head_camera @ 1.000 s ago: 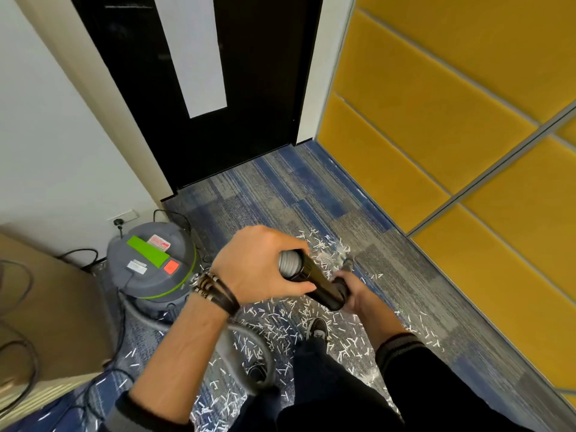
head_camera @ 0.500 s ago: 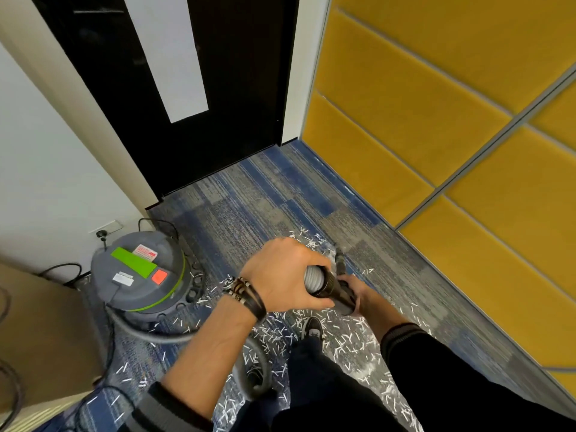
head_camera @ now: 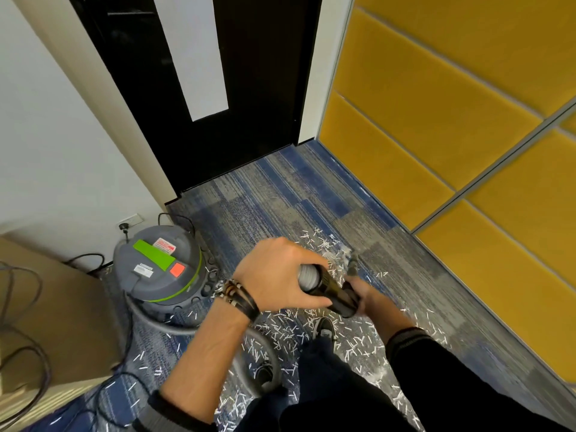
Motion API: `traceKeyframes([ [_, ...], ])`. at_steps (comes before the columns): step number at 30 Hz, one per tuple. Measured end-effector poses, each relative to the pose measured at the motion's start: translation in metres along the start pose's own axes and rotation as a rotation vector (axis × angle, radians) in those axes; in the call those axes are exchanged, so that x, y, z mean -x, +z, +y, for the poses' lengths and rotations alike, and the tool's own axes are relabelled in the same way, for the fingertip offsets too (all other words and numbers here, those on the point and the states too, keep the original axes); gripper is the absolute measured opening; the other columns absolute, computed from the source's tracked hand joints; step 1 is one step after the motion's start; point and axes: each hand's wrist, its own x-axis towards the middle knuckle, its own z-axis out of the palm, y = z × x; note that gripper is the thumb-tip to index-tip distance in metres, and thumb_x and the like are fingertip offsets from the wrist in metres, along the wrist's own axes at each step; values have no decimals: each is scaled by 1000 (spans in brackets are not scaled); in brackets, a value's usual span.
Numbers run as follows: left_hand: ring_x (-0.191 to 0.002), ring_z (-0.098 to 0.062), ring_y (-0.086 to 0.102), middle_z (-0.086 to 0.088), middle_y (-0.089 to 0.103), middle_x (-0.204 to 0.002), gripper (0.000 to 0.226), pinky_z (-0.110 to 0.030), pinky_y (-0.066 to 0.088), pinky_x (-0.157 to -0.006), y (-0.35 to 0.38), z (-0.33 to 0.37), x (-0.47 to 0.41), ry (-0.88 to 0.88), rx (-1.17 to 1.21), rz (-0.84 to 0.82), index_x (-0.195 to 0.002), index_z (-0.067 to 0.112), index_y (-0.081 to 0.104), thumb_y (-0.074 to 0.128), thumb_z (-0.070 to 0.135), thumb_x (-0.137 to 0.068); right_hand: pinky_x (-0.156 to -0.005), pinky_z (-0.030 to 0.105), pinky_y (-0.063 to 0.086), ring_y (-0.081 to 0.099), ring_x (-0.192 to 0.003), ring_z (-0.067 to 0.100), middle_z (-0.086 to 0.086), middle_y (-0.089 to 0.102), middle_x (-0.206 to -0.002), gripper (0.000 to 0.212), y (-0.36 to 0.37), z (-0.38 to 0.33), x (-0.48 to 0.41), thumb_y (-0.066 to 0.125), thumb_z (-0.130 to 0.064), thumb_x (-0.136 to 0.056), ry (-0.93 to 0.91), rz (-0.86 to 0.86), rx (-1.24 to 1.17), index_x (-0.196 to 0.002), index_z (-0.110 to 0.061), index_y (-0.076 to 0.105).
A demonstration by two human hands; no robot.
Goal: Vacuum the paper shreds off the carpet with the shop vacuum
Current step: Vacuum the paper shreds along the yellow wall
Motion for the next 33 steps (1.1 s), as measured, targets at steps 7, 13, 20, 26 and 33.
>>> traceKeyframes([
  [7,-83,-1,72,22,77,-92,53,-32,60,-78,5,5,-1,16,102,-17,-104,41,77,68,80,-70,-52,31,53,57,-63,27,13,57,-72,32,3,17,12,36,-33,-106,-57,41,-33,-88,-9,49],
  [13,-80,-3,70,20,76,-88,52,-32,58,-76,9,21,0,6,51,13,-102,39,75,61,81,-75,-58,32,45,54,-63,26,13,55,-71,33,-9,7,15,35,-28,-105,-96,113,61,-82,-9,48],
  [20,-78,-1,70,20,75,-86,50,-28,58,-76,-1,14,-3,-7,53,21,-98,38,77,62,80,-74,-58,32,51,58,-65,28,13,59,-69,31,20,-6,7,34,-29,-106,-118,35,105,-94,-6,50],
  [26,-83,1,69,23,75,-93,53,-30,58,-82,-1,3,-4,-50,127,-44,-103,39,76,72,80,-69,-53,37,58,62,-71,28,14,59,-83,38,-1,11,8,33,-42,-104,-7,74,12,-98,-6,45],
  [33,-77,-1,69,21,75,-85,46,-32,57,-77,-19,7,-9,23,48,16,-98,39,76,70,77,-73,-46,33,56,62,-62,26,13,60,-79,28,26,0,1,38,-34,-104,-55,-13,-2,-112,-8,46],
])
